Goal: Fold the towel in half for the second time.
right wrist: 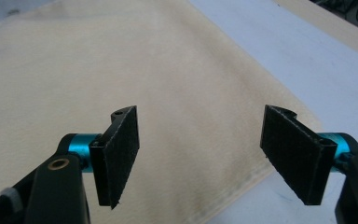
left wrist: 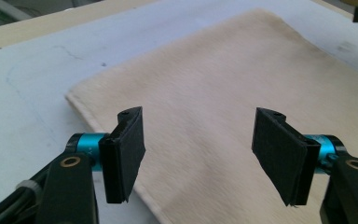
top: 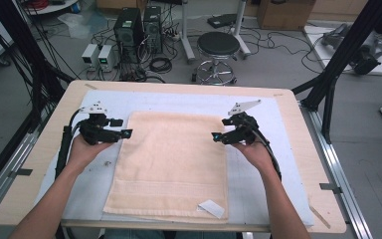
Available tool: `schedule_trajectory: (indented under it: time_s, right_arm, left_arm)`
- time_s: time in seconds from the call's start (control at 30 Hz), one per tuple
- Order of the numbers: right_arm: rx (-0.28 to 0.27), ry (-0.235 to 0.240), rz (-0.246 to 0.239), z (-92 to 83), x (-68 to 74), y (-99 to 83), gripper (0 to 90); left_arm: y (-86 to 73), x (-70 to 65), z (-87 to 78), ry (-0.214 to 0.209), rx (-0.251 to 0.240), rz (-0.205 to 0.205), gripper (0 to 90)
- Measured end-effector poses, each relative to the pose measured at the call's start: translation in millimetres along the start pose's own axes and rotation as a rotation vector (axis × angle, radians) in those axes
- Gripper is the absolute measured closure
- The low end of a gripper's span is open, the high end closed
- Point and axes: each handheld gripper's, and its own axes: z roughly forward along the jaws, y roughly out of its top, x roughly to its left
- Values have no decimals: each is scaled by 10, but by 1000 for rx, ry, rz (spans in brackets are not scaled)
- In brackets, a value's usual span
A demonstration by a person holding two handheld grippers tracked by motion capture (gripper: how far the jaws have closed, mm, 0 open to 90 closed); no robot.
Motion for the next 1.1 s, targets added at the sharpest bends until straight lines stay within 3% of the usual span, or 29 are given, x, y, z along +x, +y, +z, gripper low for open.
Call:
schedule_trajectory:
  time_s: [0.07, 0.23, 0.3, 0.43, 0.6, 0.7, 0.77, 0.83, 0.87, 0.93, 0.97, 1.0, 1.07, 1.1]
  right_arm:
    - [17, -10, 9, 40, -77, 37, 279]
    - [9, -46, 22, 145, -287, 112, 292]
    - [37, -59, 62, 220, -388, 90, 278]
    - [54, -81, 95, 347, -502, -3, 280]
    - [105, -96, 147, 483, -584, -123, 295]
    - [126, -87, 187, 544, -625, -211, 335]
    - [142, -85, 192, 593, -629, -264, 346]
    - [119, -90, 199, 594, -633, -284, 389]
    - [119, -90, 208, 590, -631, -282, 426]
    - [128, -57, 195, 600, -603, -256, 557]
    - [135, -59, 175, 621, -573, -236, 581]
    - [135, -56, 170, 637, -549, -221, 637]
    - [138, -6, 187, 647, -541, -206, 771]
    - [137, 5, 188, 651, -534, -198, 798]
  left_arm:
    - [55, 80, 79, 26, 29, -5, 352]
    - [192, 223, 259, 62, 38, -20, 355]
    - [196, 297, 342, 75, 32, -47, 365]
    - [103, 429, 490, 118, 33, -90, 399]
    - [-40, 497, 675, 154, 140, -110, 393]
    - [-94, 504, 746, 167, 183, -130, 401]
    - [-102, 494, 761, 183, 176, -136, 407]
    - [-90, 471, 770, 192, 179, -130, 452]
    - [-87, 452, 780, 183, 181, -130, 517]
    - [-77, 406, 803, 205, 189, -108, 571]
    - [-74, 410, 796, 179, 193, -118, 610]
    - [-81, 424, 793, 139, 190, -144, 704]
    - [-91, 442, 785, 114, 185, -179, 786]
    - [-91, 440, 784, 112, 181, -179, 804]
